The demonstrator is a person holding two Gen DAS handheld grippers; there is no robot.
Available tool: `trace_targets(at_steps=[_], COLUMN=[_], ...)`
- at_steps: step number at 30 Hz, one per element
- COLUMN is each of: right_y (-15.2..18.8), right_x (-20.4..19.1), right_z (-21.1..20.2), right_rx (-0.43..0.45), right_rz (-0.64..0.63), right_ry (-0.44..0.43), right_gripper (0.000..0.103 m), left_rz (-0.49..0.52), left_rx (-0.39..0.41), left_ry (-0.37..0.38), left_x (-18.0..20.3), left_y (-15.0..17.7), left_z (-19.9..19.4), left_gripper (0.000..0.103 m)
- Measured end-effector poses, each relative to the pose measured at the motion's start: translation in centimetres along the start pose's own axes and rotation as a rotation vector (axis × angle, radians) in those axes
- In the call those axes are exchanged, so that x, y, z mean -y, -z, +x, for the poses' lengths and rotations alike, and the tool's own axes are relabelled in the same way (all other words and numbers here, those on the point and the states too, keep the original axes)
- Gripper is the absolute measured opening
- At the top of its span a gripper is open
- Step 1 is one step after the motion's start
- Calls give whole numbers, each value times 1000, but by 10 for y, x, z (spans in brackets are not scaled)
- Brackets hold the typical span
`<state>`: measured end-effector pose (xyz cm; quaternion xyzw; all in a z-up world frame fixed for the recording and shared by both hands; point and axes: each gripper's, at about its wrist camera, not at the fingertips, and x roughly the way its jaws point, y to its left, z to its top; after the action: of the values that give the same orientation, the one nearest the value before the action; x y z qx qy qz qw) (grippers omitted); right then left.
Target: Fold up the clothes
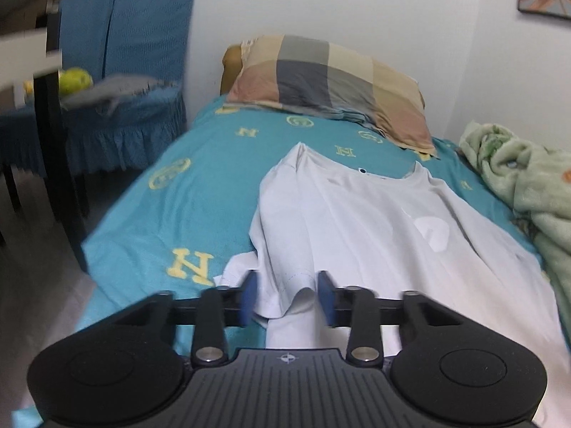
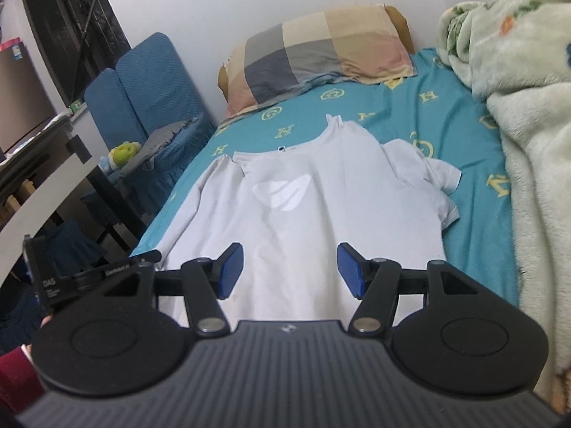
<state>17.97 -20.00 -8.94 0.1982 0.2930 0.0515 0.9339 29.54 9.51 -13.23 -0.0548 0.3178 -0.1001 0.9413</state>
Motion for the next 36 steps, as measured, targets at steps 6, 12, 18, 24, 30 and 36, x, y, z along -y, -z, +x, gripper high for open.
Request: trace_targets(at_steps=[6,12,18,24,30,36], right_y=[6,6,6,6,6,5], right_x=[2,-3,-1,4,8,4], right_z=[20,21,33,51,59,54], right_rx=[-55,-53,-69,-90,-96,-78], right_rz=[13,11,5,18,29,20], right_ry=[-5,0,15,19,13,15], right_gripper=[61,61,61,61,61,61], left_rz=[-106,-180,-211,-251,-452,-601], left_rx=[79,177,185,40,-4,-24], left_ry=[20,5,-156,-334,-259,-150], left_x=[-20,-44,-86,-132,-169,-171], left_y=[-22,-63,-132,-141,-112,-78], left_z=[-5,-15,24,86,91,46], left_gripper=[2,2,2,2,14,47])
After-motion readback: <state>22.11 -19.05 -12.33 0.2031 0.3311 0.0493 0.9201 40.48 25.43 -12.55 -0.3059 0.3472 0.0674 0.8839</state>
